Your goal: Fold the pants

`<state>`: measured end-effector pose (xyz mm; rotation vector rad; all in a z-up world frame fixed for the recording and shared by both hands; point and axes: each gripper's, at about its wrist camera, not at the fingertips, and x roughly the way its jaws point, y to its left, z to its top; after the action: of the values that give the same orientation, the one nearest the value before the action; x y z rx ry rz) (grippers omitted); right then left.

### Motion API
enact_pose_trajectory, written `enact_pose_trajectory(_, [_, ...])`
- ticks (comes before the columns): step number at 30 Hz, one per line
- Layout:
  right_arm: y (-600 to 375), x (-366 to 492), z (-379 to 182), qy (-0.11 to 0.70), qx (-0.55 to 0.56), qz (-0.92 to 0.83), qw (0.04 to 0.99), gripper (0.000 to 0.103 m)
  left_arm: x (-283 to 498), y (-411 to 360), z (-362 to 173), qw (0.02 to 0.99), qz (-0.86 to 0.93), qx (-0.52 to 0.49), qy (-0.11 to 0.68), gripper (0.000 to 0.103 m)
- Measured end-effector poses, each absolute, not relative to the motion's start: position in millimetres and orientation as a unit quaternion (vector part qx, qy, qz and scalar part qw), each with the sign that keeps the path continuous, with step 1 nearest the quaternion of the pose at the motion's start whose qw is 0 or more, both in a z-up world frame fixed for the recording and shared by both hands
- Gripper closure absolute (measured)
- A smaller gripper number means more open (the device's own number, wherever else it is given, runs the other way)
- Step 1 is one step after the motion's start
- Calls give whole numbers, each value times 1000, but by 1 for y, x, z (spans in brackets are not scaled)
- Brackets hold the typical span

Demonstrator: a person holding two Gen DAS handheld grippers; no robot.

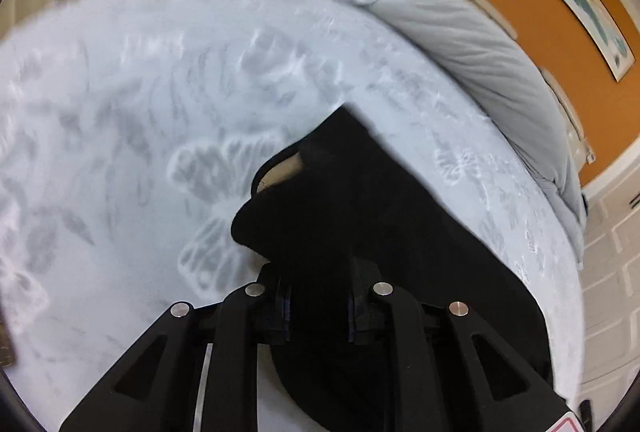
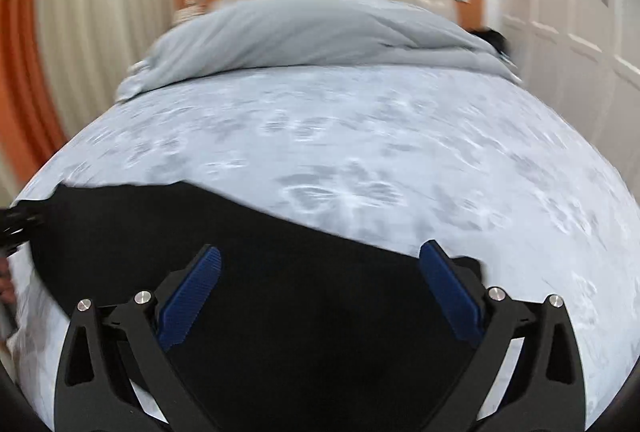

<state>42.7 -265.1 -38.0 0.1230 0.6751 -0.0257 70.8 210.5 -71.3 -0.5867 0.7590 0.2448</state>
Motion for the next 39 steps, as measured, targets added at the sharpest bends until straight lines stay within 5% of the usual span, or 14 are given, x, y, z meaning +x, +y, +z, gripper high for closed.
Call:
enact_pose_trajectory(9, [-321,39,-35,329,137,-36,934,5,45,11,47,938,-94,-135,305,88])
enact_pose_trajectory(17, [-338,38,-39,352,177,-2,919,5,51,-121,-64,893,-115,18,435,79])
enact_pose_trajectory(18, [-336,37,-38,353,182,14,918,5,39,-122,-60,904,-116,37,411,79])
enact_pose_trajectory(19, [-333,37,-38,356,189,36,914,5,25,-119,-50,914,-117,49,386,67])
enact_pose_trajectory(20, [-328,39,-39,363,200,60,908,5,18,-115,-40,916,-130,41,377,31])
enact_pose_trajectory(21, [-323,42,-42,371,217,90,898,5,11,-108,-28,916,-149,21,371,16])
enact_pose_trajectory(22, [-317,44,-47,380,235,120,887,5,2,-95,-15,921,-165,-8,353,11])
enact_pose_trajectory(30, [-264,59,-84,467,221,175,838,5,-4,-11,-4,926,-133,-60,349,11])
enact_pose_trajectory(36, [-223,67,-88,455,169,176,856,5,15,62,-37,929,-48,-126,344,11])
enact_pose_trajectory(37, [-217,67,-87,450,156,179,861,7,17,70,-43,931,-23,-125,343,11])
enact_pose_trajectory(38, [-208,66,-86,444,141,183,866,36,22,74,-48,927,-13,-124,353,11])
enact_pose_trajectory(39, [-201,66,-84,441,130,184,869,54,25,76,-50,925,-21,-126,359,11])
